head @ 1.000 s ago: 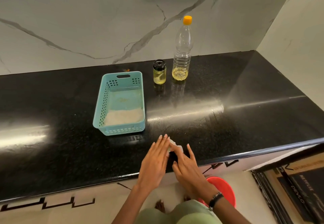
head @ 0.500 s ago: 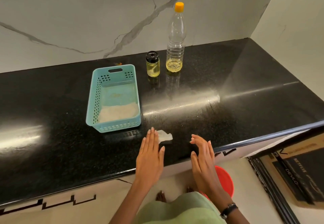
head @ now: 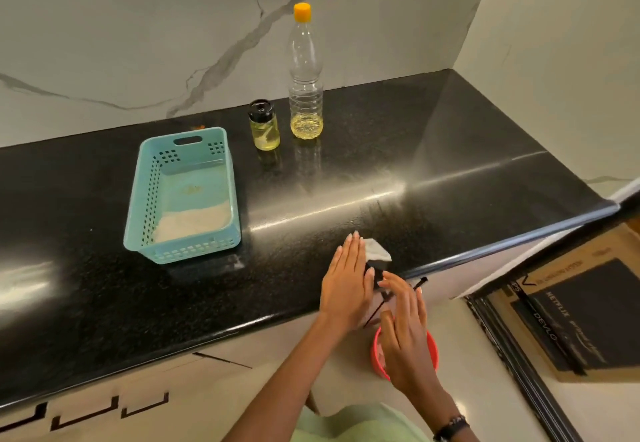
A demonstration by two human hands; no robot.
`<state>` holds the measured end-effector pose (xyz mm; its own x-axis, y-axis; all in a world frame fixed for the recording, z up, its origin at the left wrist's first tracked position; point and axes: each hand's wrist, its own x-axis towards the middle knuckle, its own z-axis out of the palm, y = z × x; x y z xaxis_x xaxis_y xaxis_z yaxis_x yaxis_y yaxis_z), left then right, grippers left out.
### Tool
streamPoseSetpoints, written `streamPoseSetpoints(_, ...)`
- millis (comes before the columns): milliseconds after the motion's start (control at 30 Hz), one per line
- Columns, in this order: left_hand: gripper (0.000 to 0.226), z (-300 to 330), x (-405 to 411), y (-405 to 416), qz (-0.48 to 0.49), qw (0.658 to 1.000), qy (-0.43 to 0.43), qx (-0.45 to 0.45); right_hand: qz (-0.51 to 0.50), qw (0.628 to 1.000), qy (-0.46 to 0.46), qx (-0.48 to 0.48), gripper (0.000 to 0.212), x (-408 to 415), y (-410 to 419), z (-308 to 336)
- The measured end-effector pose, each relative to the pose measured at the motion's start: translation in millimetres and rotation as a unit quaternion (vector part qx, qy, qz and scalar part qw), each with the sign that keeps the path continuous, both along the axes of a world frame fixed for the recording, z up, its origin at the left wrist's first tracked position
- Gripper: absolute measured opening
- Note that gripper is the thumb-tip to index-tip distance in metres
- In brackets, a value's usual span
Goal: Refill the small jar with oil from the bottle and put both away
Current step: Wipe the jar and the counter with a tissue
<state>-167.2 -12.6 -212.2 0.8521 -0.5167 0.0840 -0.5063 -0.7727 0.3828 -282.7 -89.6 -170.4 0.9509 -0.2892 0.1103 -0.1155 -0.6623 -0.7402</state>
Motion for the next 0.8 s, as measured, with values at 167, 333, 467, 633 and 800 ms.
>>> streamPoseSetpoints(167,0.064,5,15,-41,-0.019,0.999,-0.008,0.027,-0.033,0.999,0.042,0.01,0.037,-38,-35,7)
streamPoseSetpoints(333,0.043,-3,-11,-39,-0.071,0.994,-0.066,-0.044,-0.068,0.997,0.038,-0.001,0.045,-75,-67,7)
streamPoseSetpoints(467,0.04,-5,-27,-41,-0.068,0.984,-0.132,-0.094,-0.051,0.998,0.022,-0.002,0.041,-91,-83,9)
streamPoseSetpoints(633,0.027,3,-83,-67,-0.007,0.964,-0.043,-0.262,-0.029,0.996,0.04,0.075,0.038,-85,-100,4)
streamPoseSetpoints(800,0.023,9,-138,-128,0.16,0.869,0.301,-0.358,-0.001,0.994,0.05,0.096,0.051,-85,-121,-10)
